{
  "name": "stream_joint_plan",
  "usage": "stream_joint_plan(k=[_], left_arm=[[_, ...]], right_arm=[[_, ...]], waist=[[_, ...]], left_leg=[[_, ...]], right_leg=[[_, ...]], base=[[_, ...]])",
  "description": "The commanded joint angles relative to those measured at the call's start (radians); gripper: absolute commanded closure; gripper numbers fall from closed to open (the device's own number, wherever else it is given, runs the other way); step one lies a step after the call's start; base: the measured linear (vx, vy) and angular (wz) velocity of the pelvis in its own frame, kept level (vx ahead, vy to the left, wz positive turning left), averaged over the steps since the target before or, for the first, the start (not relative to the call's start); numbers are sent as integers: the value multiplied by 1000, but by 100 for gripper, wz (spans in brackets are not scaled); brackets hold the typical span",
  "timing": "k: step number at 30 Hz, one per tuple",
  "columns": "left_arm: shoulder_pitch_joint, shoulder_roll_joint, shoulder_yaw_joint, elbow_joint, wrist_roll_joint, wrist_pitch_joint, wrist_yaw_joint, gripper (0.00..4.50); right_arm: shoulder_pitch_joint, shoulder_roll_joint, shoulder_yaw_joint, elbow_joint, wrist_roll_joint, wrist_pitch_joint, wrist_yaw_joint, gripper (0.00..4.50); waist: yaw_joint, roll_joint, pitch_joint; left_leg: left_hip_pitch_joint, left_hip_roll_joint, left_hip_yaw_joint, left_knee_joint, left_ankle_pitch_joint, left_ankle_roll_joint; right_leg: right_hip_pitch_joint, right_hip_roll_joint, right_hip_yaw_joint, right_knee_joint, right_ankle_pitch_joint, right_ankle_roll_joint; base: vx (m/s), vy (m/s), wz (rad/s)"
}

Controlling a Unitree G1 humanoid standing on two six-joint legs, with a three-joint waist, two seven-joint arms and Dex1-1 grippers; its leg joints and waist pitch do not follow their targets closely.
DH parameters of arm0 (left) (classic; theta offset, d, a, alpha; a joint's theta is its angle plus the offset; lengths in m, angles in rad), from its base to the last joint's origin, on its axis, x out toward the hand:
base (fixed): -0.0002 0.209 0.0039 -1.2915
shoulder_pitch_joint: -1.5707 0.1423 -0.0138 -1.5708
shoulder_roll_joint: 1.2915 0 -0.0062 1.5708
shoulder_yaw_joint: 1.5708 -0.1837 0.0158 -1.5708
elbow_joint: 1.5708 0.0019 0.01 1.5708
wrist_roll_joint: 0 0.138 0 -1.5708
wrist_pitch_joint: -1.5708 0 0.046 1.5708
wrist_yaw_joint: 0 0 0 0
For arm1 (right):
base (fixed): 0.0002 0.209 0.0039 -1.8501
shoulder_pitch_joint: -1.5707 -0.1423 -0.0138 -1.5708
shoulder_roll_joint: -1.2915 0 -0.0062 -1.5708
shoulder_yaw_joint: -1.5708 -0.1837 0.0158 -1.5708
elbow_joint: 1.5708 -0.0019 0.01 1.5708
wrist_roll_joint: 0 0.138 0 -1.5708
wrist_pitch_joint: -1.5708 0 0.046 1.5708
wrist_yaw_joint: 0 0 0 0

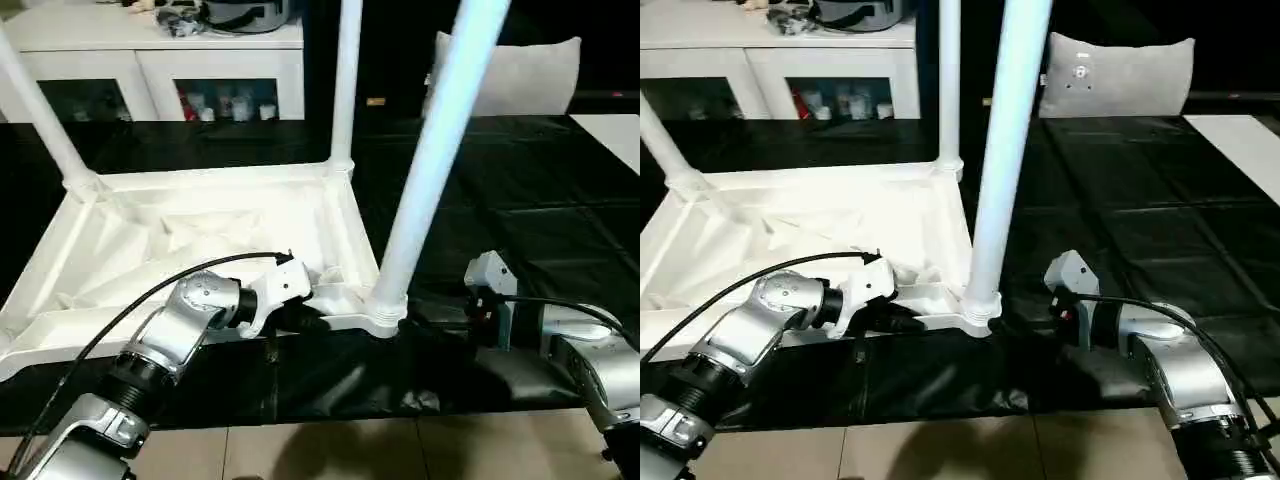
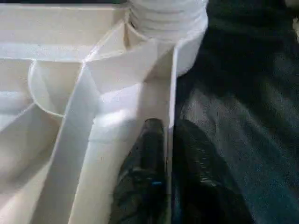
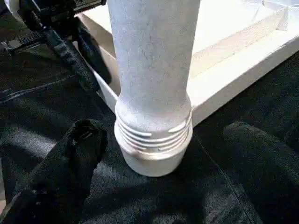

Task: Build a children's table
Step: Rotate leg to tighten

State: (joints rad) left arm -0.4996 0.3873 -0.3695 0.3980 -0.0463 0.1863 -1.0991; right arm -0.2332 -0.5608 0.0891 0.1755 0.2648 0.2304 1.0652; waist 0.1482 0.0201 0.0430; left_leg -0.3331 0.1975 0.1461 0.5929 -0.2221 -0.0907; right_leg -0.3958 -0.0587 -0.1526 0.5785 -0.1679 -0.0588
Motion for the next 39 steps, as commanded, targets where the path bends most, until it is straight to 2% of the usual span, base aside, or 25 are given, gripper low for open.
stream_joint_plan(k=[1, 3, 6, 11, 12, 13, 17, 20, 21, 24, 25, 27, 28, 30, 31, 32, 34, 39], left_arm=[[10, 10, 3, -3, 1, -4, 4, 371], [11, 12, 1, 10, 14, -29, 10, 356], [11, 16, 1, 42, 29, -64, 18, 356], [10, 27, -1, 57, 37, -53, 7, 356], [10, 30, -4, 60, 40, -58, 5, 356], [10, 31, -6, 64, 43, -65, 5, 371], [9, 37, -17, 83, 47, -86, -19, 402], [13, 48, -25, 71, 41, -99, -54, 429], [14, 49, -26, 70, 41, -101, -57, 440], [32, 80, -51, 16, 19, -116, -156, 450], [34, 83, -54, 12, 18, -118, -162, 450], [39, 97, -69, -10, 28, -135, -185, 450], [39, 100, -72, -14, 33, -143, -187, 450], [42, 103, -75, -25, 36, -146, -193, 450], [45, 101, -71, -36, 29, -135, -198, 450], [45, 99, -70, -39, 27, -131, -198, 450], [45, 99, -70, -41, 28, -130, -197, 450], [43, 99, -73, -35, 38, -139, -188, 450]], right_arm=[[-5, -2, 8, -18, -2, -5, -3, 0], [-3, -2, 8, -19, -3, -5, -2, 0], [-6, -5, 6, -19, -1, -4, 4, 0], [-10, -10, 1, -19, 0, -5, 10, 0], [-11, -9, 0, -19, 1, -5, 10, 0], [-11, -9, 0, -19, 1, -6, 10, 0], [-38, 19, -11, -14, 19, -22, 4, 0], [-56, 23, -18, -11, 65, -6, 58, 0], [-58, 23, -18, -10, 68, -6, 62, 28], [-86, 2, 10, 30, 69, -19, 152, 45], [-89, 1, 13, 33, 69, -19, 160, 56], [-111, -4, 31, 60, 62, -24, 199, 68], [-123, -3, 38, 77, 57, -27, 209, 76], [-143, 1, 55, 101, 51, -35, 230, 93], [-155, 1, 72, 115, 45, -37, 256, 100], [-158, 1, 79, 119, 42, -37, 266, 109], [-164, 1, 91, 129, 37, -35, 291, 127], [-182, 10, 108, 155, 34, -27, 318, 168]], waist=[[6, -15, -71], [6, -16, -69], [7, -16, -68], [6, -16, -68], [6, -19, -68], [6, -18, -68], [2, -22, -67], [1, -20, -68], [2, -18, -69], [1, -19, -73], [1, -23, -74], [3, -19, -73], [3, -25, -72], [4, -23, -70], [4, -29, -69], [6, -25, -69], [10, -25, -70], [14, -30, -72]], left_leg=[[-17, 30, 2, -52, -2, 120], [-17, 30, 3, -53, -15, 117], [-17, 27, 4, -54, -26, 111], [-16, 26, 4, -54, -31, 106], [-17, 26, 5, -54, -30, 105], [-17, 25, 5, -54, -30, 105], [-17, 25, 5, -55, -35, 106], [-15, 25, 5, -55, -39, 107], [-16, 27, 5, -55, -33, 110], [-19, 34, 1, -53, -5, 117], [-20, 35, 0, -53, -1, 119], [-18, 36, 3, -52, 6, 126], [-19, 35, 4, -52, 4, 128], [-17, 35, 6, -53, -14, 121], [-16, 35, 7, -54, -18, 119], [-15, 35, 7, -54, -21, 114], [-14, 37, 6, -54, -17, 112], [-14, 38, 5, -53, -8, 113]], right_leg=[[69, -91, 64, -70, -282, -31], [69, -92, 64, -72, -298, -24], [69, -91, 62, -78, -324, -9], [69, -91, 62, -79, -333, 3], [69, -90, 62, -78, -334, 4], [70, -91, 62, -78, -335, 6], [68, -90, 61, -80, -346, 12], [68, -91, 61, -81, -358, 12], [68, -92, 63, -78, -345, 8], [69, -94, 66, -63, -276, -21], [70, -95, 66, -61, -266, -28], [66, -95, 68, -58, -249, -51], [67, -95, 67, -59, -255, -53], [67, -96, 67, -64, -293, -48], [67, -96, 66, -65, -303, -45], [66, -96, 67, -66, -316, -43], [65, -96, 69, -65, -313, -41], [65, -96, 70, -60, -284, -51]], base=[[0, 0, 0], [0, 0, 0], [0, 0, 0], [0, 0, 0], [0, 0, 0], [0, 0, 0], [0, 0, 0], [0, 0, 0], [0, 0, 0], [0, 0, 0], [0, 0, 0], [0, 0, 0], [0, 0, 0], [0, 0, 0], [0, 0, 0], [0, 0, 0], [0, 0, 0], [0, 0, 0]])
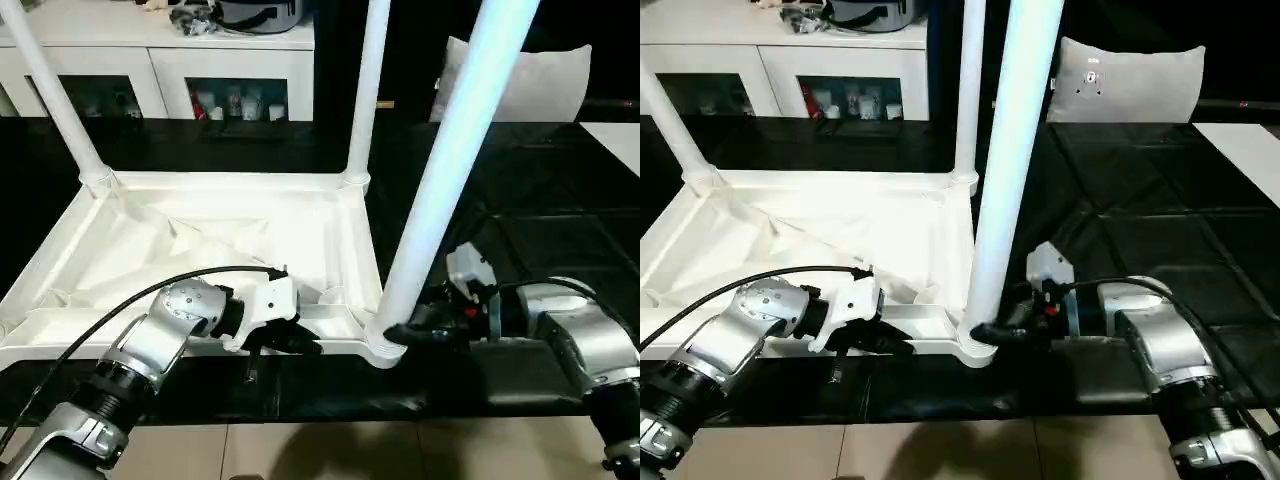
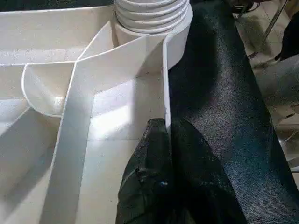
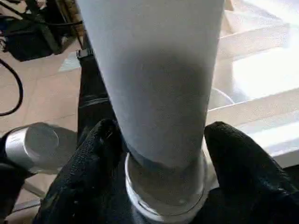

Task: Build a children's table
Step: Rotate leg to tighten

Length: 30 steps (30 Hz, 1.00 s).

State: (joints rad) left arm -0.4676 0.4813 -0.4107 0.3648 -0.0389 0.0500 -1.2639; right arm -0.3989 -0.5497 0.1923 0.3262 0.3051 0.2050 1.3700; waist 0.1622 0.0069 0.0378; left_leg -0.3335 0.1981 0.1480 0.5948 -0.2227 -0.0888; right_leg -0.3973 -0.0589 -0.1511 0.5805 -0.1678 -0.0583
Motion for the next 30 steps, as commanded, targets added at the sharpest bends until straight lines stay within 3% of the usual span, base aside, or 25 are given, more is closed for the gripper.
stream_joint_plan(k=[1, 8, 13, 15, 17, 18, 20, 21, 22, 23, 24, 25, 26, 27, 28, 29, 30], left_arm=[[13, 4, -31, 1, 33, -6, -18, 450], [19, 6, -29, 2, 33, 3, -6, 450], [20, -19, -5, 1, 27, 90, 53, 450], [15, -36, 4, -1, 27, 137, 87, 450], [5, -58, 13, -2, 30, 195, 130, 450], [4, -60, 14, -2, 30, 198, 133, 450], [-23, -128, 41, 14, 42, 296, 256, 450], [-40, -167, 54, 26, 49, 340, 320, 450], [-49, -194, 62, 35, 55, 360, 361, 450], [-57, -215, 68, 42, 59, 374, 394, 450], [-64, -234, 72, 50, 62, 380, 419, 450], [-71, -256, 74, 57, 66, 387, 445, 450], [-75, -268, 74, 61, 68, 383, 457, 450], [-75, -268, 74, 61, 68, 383, 457, 450], [-78, -282, 73, 58, 73, 381, 473, 450], [-79, -283, 72, 58, 73, 380, 474, 450], [-80, -285, 68, 56, 77, 371, 475, 450]], right_arm=[[-23, 2, 9, 16, -8, -1, 14, 173], [-25, 13, 13, 26, 2, 14, 35, 234], [19, 41, -7, -34, 49, 86, -16, 250], [33, 69, -5, -51, 26, 116, -100, 251], [31, 115, -15, -51, -1, 140, -212, 251], [31, 118, -16, -51, -3, 142, -219, 251], [-2, 233, -54, -24, -58, 218, -482, 252], [-23, 287, -79, -7, -77, 269, -605, 252], [-34, 315, -89, 3, -98, 278, -673, 252], [-42, 336, -95, 12, -116, 282, -725, 252], [-50, 354, -103, 25, -123, 273, -762, 252], [-60, 375, -114, 40, -127, 260, -803, 252], [-64, 381, -115, 50, -128, 237, -812, 252], [-64, 381, -115, 50, -128, 237, -812, 252], [-66, 391, -115, 55, -125, 210, -817, 218], [-67, 391, -114, 55, -125, 207, -817, 197], [-67, 395, -115, 56, -121, 190, -814, 184]], waist=[[1, -17, -66], [4, -16, -67], [4, -15, -67], [2, -13, -64], [-6, -13, -57], [-6, -13, -57], [-28, -9, -46], [-48, -6, -41], [-55, 2, -45], [-72, 5, -52], [-79, 11, -52], [-90, 19, -49], [-97, 26, -50], [-99, 27, -49], [-101, 20, -45], [-103, 4, -38], [-102, -5, -38]], left_leg=[[-15, 37, 4, -55, -7, 109], [-13, 39, 3, -56, -17, 99], [-13, 39, 4, -56, -17, 95], [-9, 37, 4, -59, -35, 82], [-3, 28, 6, -62, -93, 57], [-3, 28, 6, -62, -93, 57], [8, 21, 7, -61, -159, 32], [13, 14, 2, -55, -209, 11], [20, 16, -2, -52, -235, 2], [14, 27, -8, -53, -255, 6], [12, 39, -15, -58, -279, 8], [17, 63, -23, -69, -355, 22], [12, 93, -36, -90, -432, 27], [7, 106, -43, -104, -472, 24], [20, 103, -39, -109, -519, 12], [52, 36, -12, -64, -460, 1], [59, 2, 4, -40, -382, 9]], right_leg=[[67, -96, 68, -63, -286, -50], [66, -96, 69, -63, -295, -48], [67, -96, 70, -64, -285, -49], [64, -96, 68, -71, -324, -41], [62, -96, 60, -92, -437, -4], [62, -96, 60, -92, -437, -4], [55, -89, 45, -117, -551, 40], [56, -85, 17, -137, -615, 73], [59, -89, 4, -143, -629, 85], [73, -94, -8, -145, -591, 97], [79, -94, -15, -144, -568, 99], [85, -93, -21, -144, -540, 100], [99, -101, -9, -112, -465, 76], [105, -101, 5, -88, -429, 65], [93, -107, 30, -78, -401, 40], [56, -118, 9, -141, -573, 53], [46, -118, -7, -161, -644, 73]], base=[[0, 0, 0], [0, 0, 0], [0, 0, 0], [0, 0, 0], [0, 0, 0], [0, 0, 0], [0, 0, 0], [0, 0, 0], [0, 0, 0], [0, 0, 0], [0, 0, 0], [0, 0, 0], [0, 0, 0], [0, 0, 0], [0, 0, 0], [0, 0, 0], [0, 0, 0]])
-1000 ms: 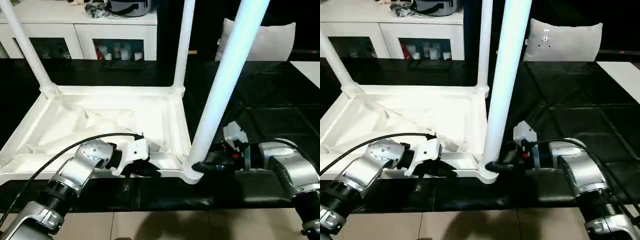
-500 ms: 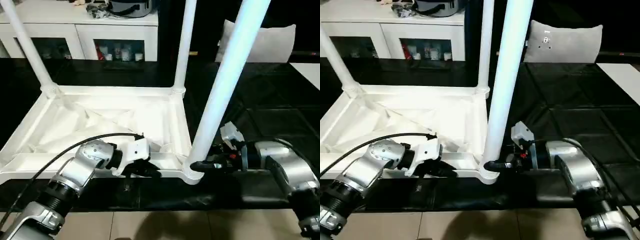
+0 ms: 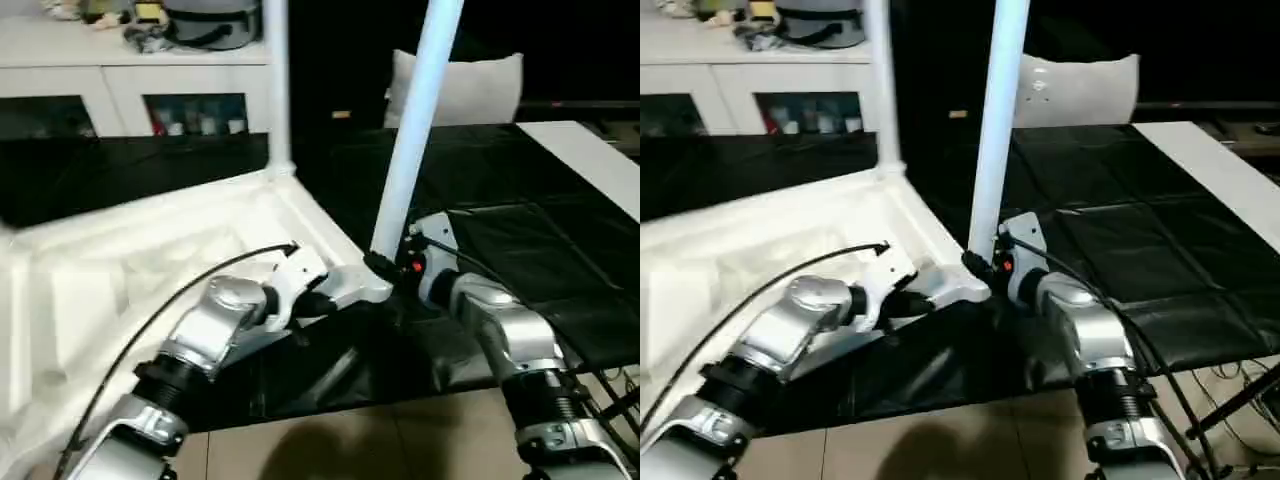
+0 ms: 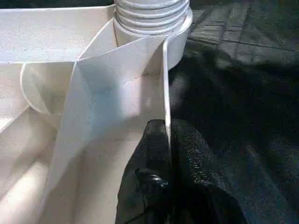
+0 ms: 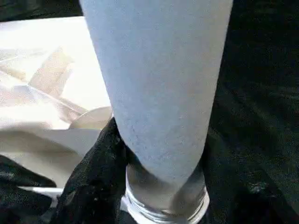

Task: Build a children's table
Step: Rotate leg to tighten

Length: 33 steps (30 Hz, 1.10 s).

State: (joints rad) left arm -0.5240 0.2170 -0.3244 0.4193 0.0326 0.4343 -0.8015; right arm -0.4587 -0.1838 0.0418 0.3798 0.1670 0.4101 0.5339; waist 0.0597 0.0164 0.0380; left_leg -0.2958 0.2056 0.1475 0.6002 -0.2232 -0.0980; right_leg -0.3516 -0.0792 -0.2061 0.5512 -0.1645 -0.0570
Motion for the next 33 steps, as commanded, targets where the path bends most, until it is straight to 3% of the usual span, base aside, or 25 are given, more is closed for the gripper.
stream_joint_plan(k=[1, 2, 4, 7, 9, 12, 13, 15, 16, 19, 22, 27, 28, 33], left_arm=[[-23, -22, -20, -2, 19, -32, 10, 450], [-23, -17, -21, -2, 26, -39, 7, 450], [-22, 9, -28, 5, 40, -85, -5, 450], [-14, 44, -42, 5, 47, -124, -31, 450], [-5, 66, -54, 1, 48, -156, -62, 450], [7, 93, -62, -2, 47, -197, -108, 450], [12, 111, -67, 0, 49, -225, -136, 450], [14, 129, -74, 8, 53, -256, -159, 450], [12, 142, -80, 18, 57, -286, -172, 450], [12, 168, -98, 24, 48, -350, -232, 450], [15, 201, -113, 18, 27, -404, -327, 450], [15, 249, -139, 8, 28, -463, -427, 450], [15, 250, -140, 8, 28, -464, -429, 450], [20, 282, -157, -2, 15, -512, -503, 450]], right_arm=[[-4, 45, 20, -14, 26, -17, 30, 184], [0, 52, 12, -29, 34, -10, 38, 182], [15, 35, 27, -51, 26, -27, 76, 142], [24, 3, 33, -52, 27, -59, 113, 126], [28, -24, 36, -53, 34, -78, 151, 111], [35, -65, 39, -59, 36, -96, 217, 88], [41, -96, 41, -63, 33, -108, 273, 72], [46, -134, 49, -68, 34, -115, 337, 51], [47, -165, 58, -72, 35, -119, 389, 44], [49, -218, 87, -73, 30, -165, 481, 39], [44, -274, 118, -68, 35, -220, 596, 39], [7, -314, 149, -24, 32, -255, 727, 56], [6, -315, 150, -23, 32, -254, 730, 74], [-19, -343, 176, -4, 65, -228, 850, 111]], waist=[[7, -14, -40], [6, -9, -45], [9, -1, -56], [13, -4, -59], [14, -4, -58], [23, -3, -64], [31, -4, -71], [39, -6, -77], [46, -8, -71], [56, -7, -68], [68, -7, -64], [82, -6, -65], [83, -12, -65], [90, -16, -65]], left_leg=[[7, -15, 9, -41, -290, 45], [-16, -2, 2, -51, -253, 55], [-19, 19, -8, -63, -233, 50], [-36, 27, -11, -71, -182, 59], [-37, 24, -9, -70, -176, 59], [-43, 31, -10, -71, -127, 72], [-48, 36, -10, -69, -67, 86], [-53, 37, -11, -64, -20, 99], [-56, 35, -6, -60, -1, 118], [-52, 34, 0, -62, -34, 111], [-48, 36, 2, -66, -83, 99], [-42, 41, 1, -67, -97, 90], [-43, 41, 1, -67, -96, 91], [-46, 43, 2, -66, -84, 94]], right_leg=[[15, -106, 34, -139, -691, 103], [28, -97, 30, -134, -643, 125], [28, -91, 38, -117, -516, 101], [32, -91, 56, -92, -421, 51], [31, -93, 60, -90, -430, 42], [36, -95, 69, -77, -366, 16], [36, -96, 78, -58, -282, -11], [37, -94, 82, -42, -209, -34], [29, -94, 86, -35, -170, -60], [30, -97, 85, -42, -237, -55], [27, -95, 84, -54, -316, -25], [23, -95, 84, -53, -326, -34], [23, -95, 85, -52, -324, -35], [24, -98, 88, -45, -313, -43]], base=[[0, 0, 0], [0, 0, 0], [0, 0, 0], [0, 0, 0], [0, 0, 0], [0, 0, 0], [0, 0, 0], [0, 0, 0], [0, 0, 0], [0, 0, 0], [0, 0, 0], [0, 0, 0], [0, 0, 0], [0, 0, 0]])
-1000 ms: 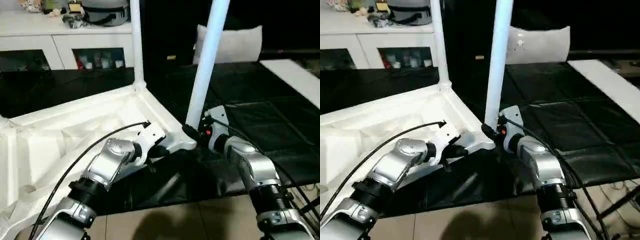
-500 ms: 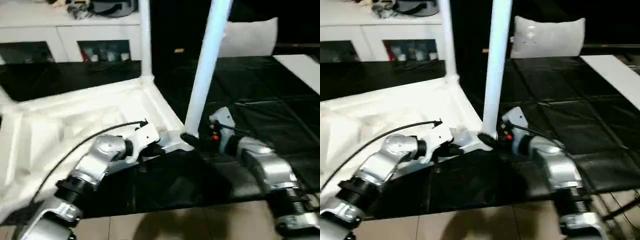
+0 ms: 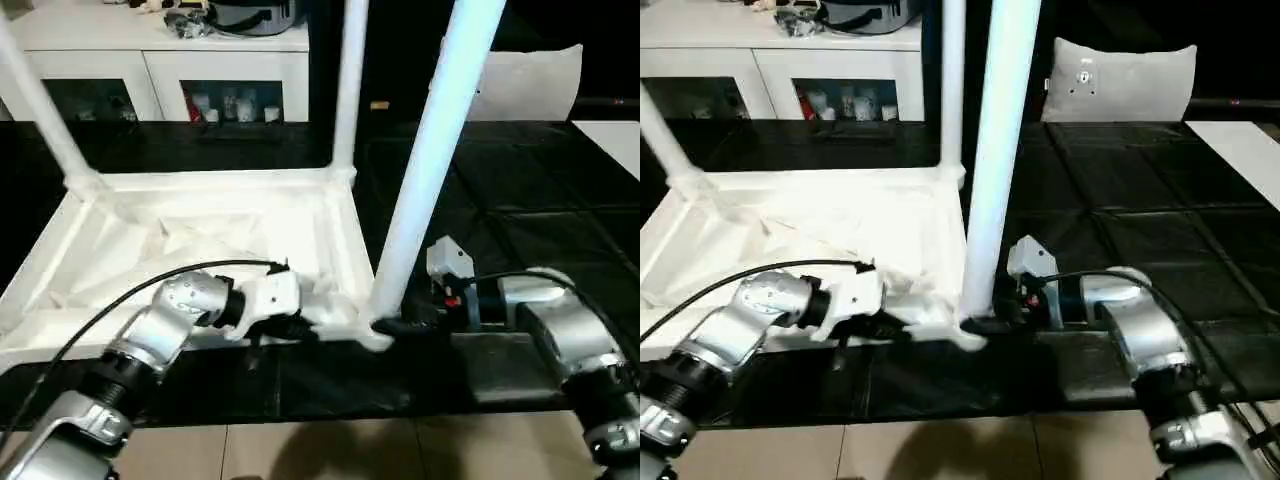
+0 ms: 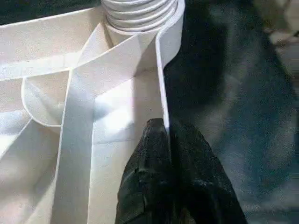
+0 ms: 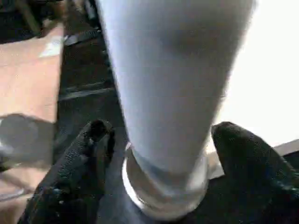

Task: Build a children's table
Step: Rotate leg to tighten

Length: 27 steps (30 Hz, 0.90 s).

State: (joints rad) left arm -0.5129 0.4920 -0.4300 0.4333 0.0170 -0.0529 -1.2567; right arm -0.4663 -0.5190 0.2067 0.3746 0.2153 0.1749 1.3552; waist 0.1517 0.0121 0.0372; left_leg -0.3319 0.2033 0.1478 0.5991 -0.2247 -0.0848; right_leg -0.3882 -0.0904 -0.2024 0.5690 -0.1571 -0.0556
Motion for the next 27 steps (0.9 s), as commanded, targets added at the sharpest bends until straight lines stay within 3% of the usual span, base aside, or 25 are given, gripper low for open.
stream_joint_plan(k=[1, 2, 8, 15, 18, 22, 25, 27], left_arm=[[14, 14, -56, -22, 29, -27, -68, 450], [15, 16, -56, -22, 29, -28, -73, 450], [23, 26, -60, -22, 28, -41, -101, 450], [27, 25, -51, -22, 14, -31, -109, 450], [39, 9, -32, -41, -16, 19, -108, 450], [40, -48, 11, -50, -28, 141, 5, 450], [38, -75, 25, -62, -34, 217, 52, 450], [34, -92, 28, -69, -26, 253, 87, 450]], right_arm=[[-6, -15, 22, -5, 28, 17, 65, 124], [-5, -16, 24, -5, 30, 18, 74, 132], [-1, -10, 28, 5, 42, 26, 122, 179], [17, -9, 28, -14, 63, 48, 140, 240], [44, -2, 17, -49, 90, 78, 135, 253], [92, 59, -9, -137, 105, 180, -18, 256], [90, 103, -18, -132, 68, 227, -145, 256], [76, 145, -35, -107, 36, 258, -262, 256]], waist=[[-2, -12, -64], [-1, -20, -63], [1, -20, -62], [6, -21, -65], [9, -21, -65], [7, -18, -62], [-6, -20, -51], [-23, -17, -43]], left_leg=[[-9, 45, 2, -65, -84, 79], [-11, 44, 2, -66, -86, 79], [-7, 44, 2, -67, -107, 57], [-7, 45, 2, -67, -108, 51], [-7, 47, 1, -67, -107, 50], [-6, 47, 1, -71, -114, 36], [3, 26, 6, -65, -178, 13], [16, 17, 6, -56, -237, 5]], right_leg=[[60, -86, 85, -64, -325, -42], [62, -86, 83, -64, -339, -37], [58, -86, 81, -73, -382, -18], [60, -86, 82, -70, -361, -21], [60, -86, 82, -69, -355, -24], [60, -84, 81, -73, -361, -22], [54, -82, 63, -103, -528, 45], [45, -76, 39, -130, -623, 95]], base=[[0, 0, 0], [0, 0, 0], [0, 0, 0], [0, 0, 0], [0, 0, 0], [0, 0, 0], [0, 0, 0], [0, 0, 0]])
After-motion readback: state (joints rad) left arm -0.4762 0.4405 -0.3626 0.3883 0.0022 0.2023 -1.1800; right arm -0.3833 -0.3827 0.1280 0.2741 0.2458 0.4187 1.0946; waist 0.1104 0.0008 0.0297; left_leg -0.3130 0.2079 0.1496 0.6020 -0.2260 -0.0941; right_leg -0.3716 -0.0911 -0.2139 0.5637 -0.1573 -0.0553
